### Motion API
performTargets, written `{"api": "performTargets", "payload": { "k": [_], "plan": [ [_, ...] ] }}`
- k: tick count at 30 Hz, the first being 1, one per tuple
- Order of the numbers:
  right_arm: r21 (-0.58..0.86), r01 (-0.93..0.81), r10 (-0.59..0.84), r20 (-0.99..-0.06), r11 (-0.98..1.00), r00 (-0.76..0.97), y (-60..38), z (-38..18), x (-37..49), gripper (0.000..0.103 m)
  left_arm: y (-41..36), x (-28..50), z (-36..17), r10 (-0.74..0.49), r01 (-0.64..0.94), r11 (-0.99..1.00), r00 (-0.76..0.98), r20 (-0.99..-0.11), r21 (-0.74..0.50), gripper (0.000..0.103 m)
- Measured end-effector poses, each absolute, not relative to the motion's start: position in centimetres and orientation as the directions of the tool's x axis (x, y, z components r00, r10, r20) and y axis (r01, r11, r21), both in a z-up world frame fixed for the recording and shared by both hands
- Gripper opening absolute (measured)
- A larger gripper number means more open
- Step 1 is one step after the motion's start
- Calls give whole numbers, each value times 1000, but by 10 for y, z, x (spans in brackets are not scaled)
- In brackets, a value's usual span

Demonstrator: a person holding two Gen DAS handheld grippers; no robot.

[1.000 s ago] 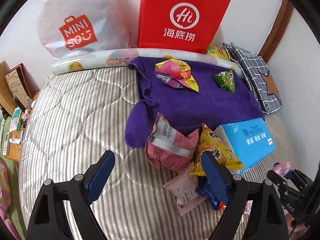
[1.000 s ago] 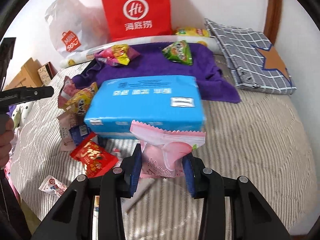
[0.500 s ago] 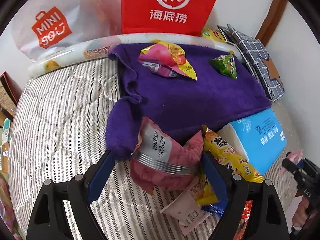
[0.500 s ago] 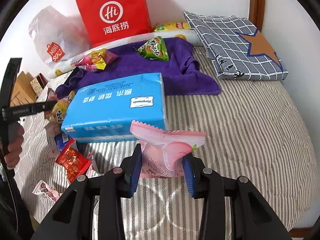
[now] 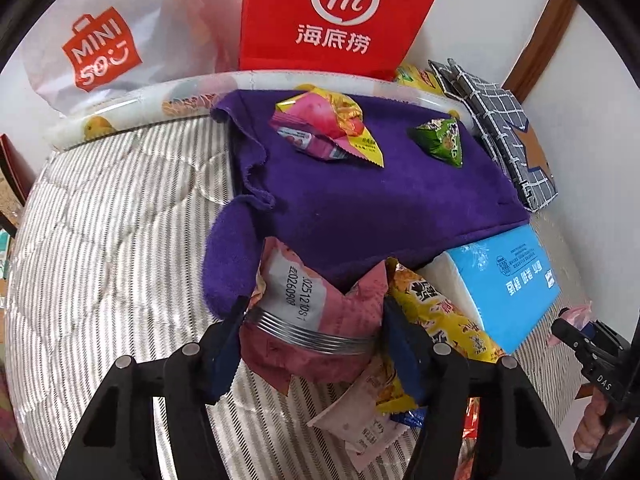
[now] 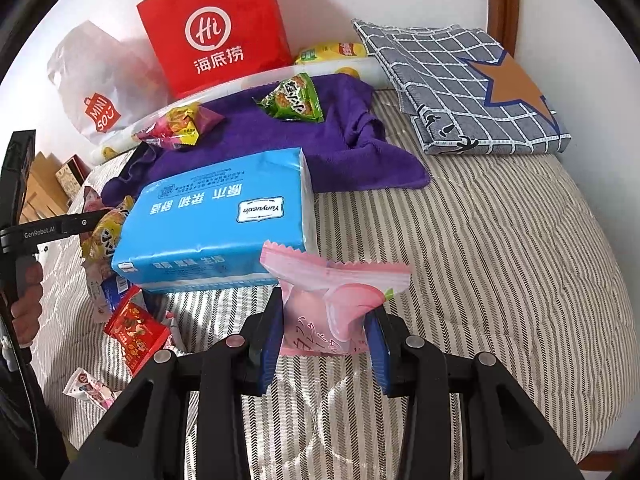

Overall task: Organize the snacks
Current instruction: 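Grasp the pink bag with silver band with the left gripper while the right gripper lifts the pink packet, then carry the pink packet and pink bag over the purple towel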

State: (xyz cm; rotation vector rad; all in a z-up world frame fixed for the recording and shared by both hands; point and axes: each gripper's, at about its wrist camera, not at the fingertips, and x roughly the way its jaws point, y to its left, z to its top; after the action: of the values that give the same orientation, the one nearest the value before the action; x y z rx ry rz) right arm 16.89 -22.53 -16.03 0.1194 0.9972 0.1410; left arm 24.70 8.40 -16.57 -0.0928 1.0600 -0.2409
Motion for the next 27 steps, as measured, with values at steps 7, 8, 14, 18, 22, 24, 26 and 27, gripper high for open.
{"api": "performTargets", "payload": {
  "k": [7,8,14,18,22,24,26,27],
  "plan": [
    [161,-59,166,-814,985,556,-226,-151,158,38,109,232,-149,-219,89,975,511,-831,-202,62],
    [162,-58,166,-812,985,560,-226,-149,157,38,112,228,-146,-216,83,976,516,-829,-203,62],
    [154,-45,152,-806,987,572,-226,-142,148,38,122,203,-131,-218,68,974,542,-812,-216,62],
    [137,-46,138,-797,990,588,-225,-133,140,38,120,187,-121,-210,65,976,564,-798,-210,62],
    [137,-57,143,-778,989,611,-226,-121,131,38,117,172,-112,-226,70,971,578,-785,-227,62],
    [140,-65,150,-768,988,622,-226,-115,127,38,111,165,-108,-231,82,971,581,-781,-227,62],
    [142,-72,155,-760,987,631,-226,-110,123,38,101,158,-107,-239,101,970,580,-779,-223,62],
    [143,-75,158,-757,987,634,-225,-108,122,38,97,155,-106,-244,109,969,580,-777,-222,62]
  ]
}}
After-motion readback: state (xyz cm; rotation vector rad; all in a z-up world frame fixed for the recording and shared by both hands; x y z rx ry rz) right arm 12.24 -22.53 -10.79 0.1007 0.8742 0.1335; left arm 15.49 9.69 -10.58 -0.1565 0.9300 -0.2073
